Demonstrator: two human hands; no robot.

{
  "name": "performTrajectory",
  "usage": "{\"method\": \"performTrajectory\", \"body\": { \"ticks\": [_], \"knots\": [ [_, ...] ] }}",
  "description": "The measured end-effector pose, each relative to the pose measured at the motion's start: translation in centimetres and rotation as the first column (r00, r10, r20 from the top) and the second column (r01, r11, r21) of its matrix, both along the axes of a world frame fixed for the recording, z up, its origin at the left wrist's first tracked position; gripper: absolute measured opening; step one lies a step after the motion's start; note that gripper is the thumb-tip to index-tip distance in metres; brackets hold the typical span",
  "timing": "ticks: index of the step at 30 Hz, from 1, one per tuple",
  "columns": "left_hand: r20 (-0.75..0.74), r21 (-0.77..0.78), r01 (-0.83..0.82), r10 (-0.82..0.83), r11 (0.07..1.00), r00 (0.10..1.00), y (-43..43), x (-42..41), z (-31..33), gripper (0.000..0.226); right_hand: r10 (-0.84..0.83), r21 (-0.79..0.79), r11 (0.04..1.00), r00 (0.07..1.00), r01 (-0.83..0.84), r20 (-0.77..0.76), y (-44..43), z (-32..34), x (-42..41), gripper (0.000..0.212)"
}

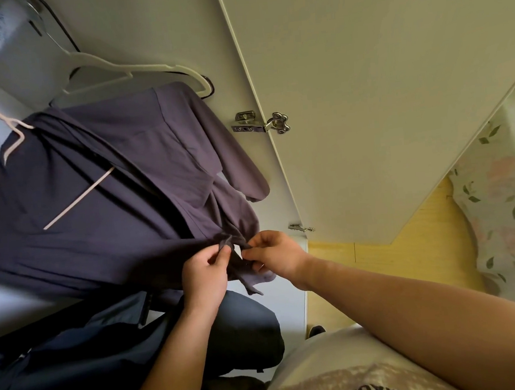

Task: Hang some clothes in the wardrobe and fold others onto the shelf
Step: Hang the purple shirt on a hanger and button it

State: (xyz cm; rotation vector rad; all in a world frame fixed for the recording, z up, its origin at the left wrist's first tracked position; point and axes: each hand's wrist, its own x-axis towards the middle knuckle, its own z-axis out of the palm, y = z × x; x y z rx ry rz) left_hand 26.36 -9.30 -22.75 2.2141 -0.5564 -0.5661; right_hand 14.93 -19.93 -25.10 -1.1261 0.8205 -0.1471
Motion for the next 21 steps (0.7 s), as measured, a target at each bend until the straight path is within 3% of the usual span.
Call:
{"method": "performTrajectory", "body": {
  "ticks": [3,8,11,13,17,21],
  "knots": [
    [0.127,0.112,0.037,-0.051,0.993,0.991,-0.02,0.12,-0.07,0.021,0.006,-0.081,0.997,0.999,-0.009,-0.039,-0.06,-0.14,-0.19,0.015],
    [-0.148,-0.025,-0.109,0.104,0.994,0.984,0.00,-0.10,-0.42,0.011,-0.003,-0.150,0.989,0.994,-0.014,-0.112,-0.20,-0.48,-0.44,0.008],
    [-0.240,-0.112,-0.173,0.142,0.979,0.960,-0.17,-0.28,-0.13,0.008,0.010,-0.185,0.982,0.989,-0.037,-0.147,-0.22,-0.66,-0.39,0.012],
    [-0.271,-0.137,-0.195,0.152,0.971,0.950,-0.21,-0.42,0.09,0.004,0.030,-0.192,0.980,0.987,-0.061,-0.158,-0.18,-0.60,-0.41,0.013],
    [-0.237,-0.052,-0.109,0.093,0.993,0.967,0.17,-0.16,-0.27,0.022,0.068,-0.240,0.962,0.966,-0.130,-0.249,-0.20,-0.55,-0.47,0.028],
    [-0.242,-0.065,-0.129,0.110,0.990,0.964,0.01,-0.47,-0.01,0.018,0.100,-0.222,0.959,0.941,-0.178,-0.322,-0.42,-0.53,-0.55,0.029]
  ]
}}
